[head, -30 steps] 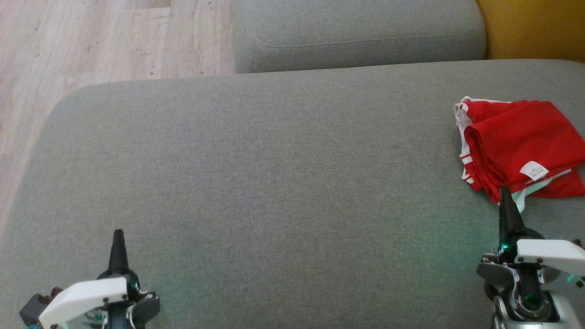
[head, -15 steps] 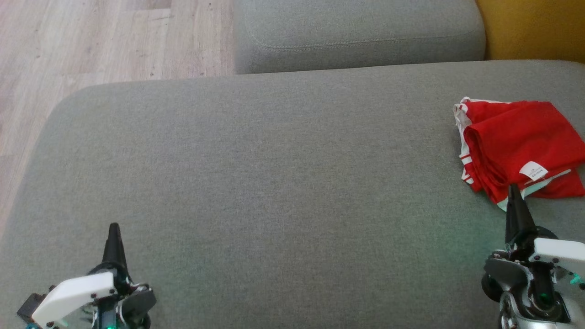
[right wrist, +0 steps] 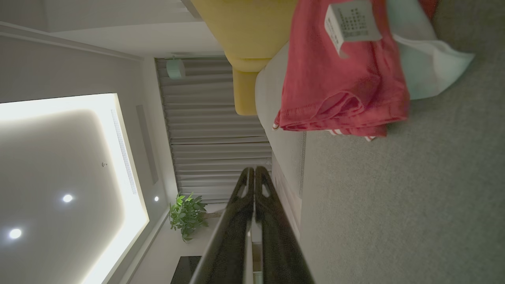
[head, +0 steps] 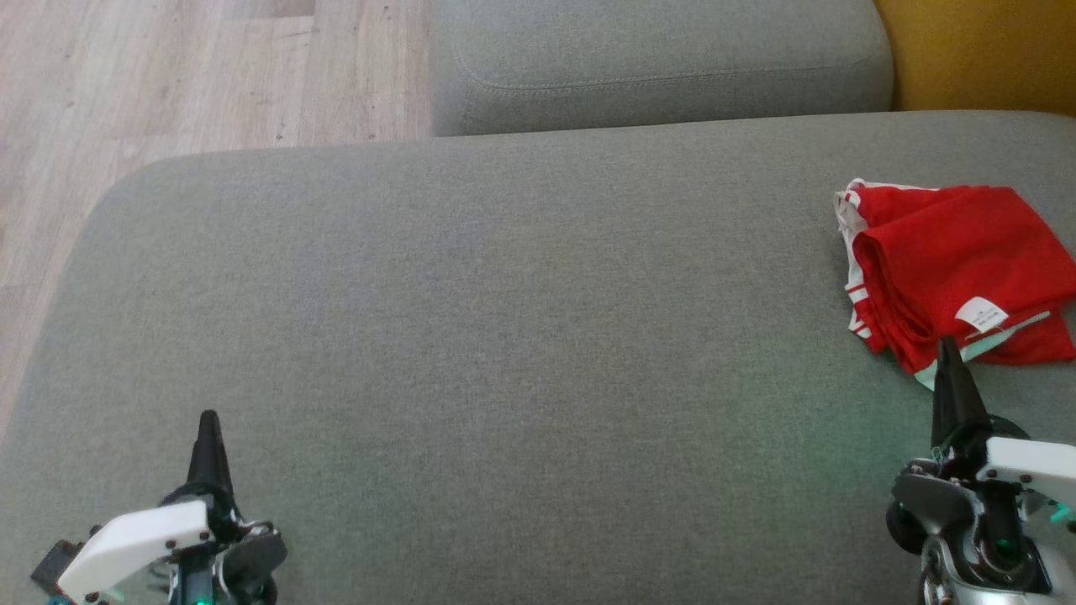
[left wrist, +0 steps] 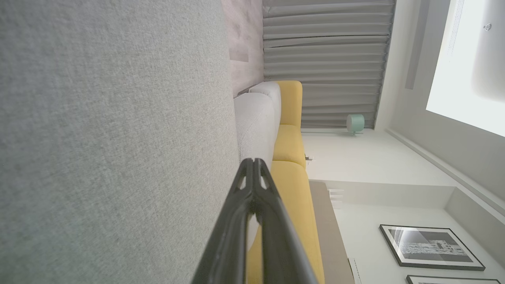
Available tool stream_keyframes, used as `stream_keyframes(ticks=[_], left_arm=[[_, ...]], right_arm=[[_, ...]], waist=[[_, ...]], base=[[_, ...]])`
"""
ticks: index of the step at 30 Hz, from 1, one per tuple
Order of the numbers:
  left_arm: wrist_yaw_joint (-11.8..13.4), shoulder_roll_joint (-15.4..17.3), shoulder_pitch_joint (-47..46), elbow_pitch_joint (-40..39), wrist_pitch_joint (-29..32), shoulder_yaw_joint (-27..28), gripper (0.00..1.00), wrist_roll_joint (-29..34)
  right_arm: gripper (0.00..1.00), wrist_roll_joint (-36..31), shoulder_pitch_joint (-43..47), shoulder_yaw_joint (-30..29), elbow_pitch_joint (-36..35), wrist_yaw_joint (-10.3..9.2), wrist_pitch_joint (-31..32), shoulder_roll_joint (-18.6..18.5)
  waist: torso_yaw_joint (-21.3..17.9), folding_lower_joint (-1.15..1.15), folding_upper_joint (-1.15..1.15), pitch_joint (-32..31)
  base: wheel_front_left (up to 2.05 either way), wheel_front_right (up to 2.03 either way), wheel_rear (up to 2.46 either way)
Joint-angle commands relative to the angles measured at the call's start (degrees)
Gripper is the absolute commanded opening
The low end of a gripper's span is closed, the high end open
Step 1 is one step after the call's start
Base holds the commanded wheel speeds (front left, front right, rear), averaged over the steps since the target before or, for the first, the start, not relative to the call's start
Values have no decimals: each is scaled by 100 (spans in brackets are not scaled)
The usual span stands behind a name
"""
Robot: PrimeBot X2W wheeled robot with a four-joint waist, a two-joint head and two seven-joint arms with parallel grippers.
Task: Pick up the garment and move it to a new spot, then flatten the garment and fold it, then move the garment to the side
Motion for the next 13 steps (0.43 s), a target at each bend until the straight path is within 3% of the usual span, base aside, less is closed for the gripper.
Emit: stream_keyframes(ticks=[1,13], left_arm=[[-38,27,-285,-207,42,241,0,-30],[-38,27,-285,-208,42,241,0,-30]], right_arm=[[0,23,-111,95,-221,-4,50,-67],[0,12,-112,81,-221,-4,61,-57]], waist=[[0,0,0,0],[0,0,0,0]], base=[[0,0,0],[0,0,0]])
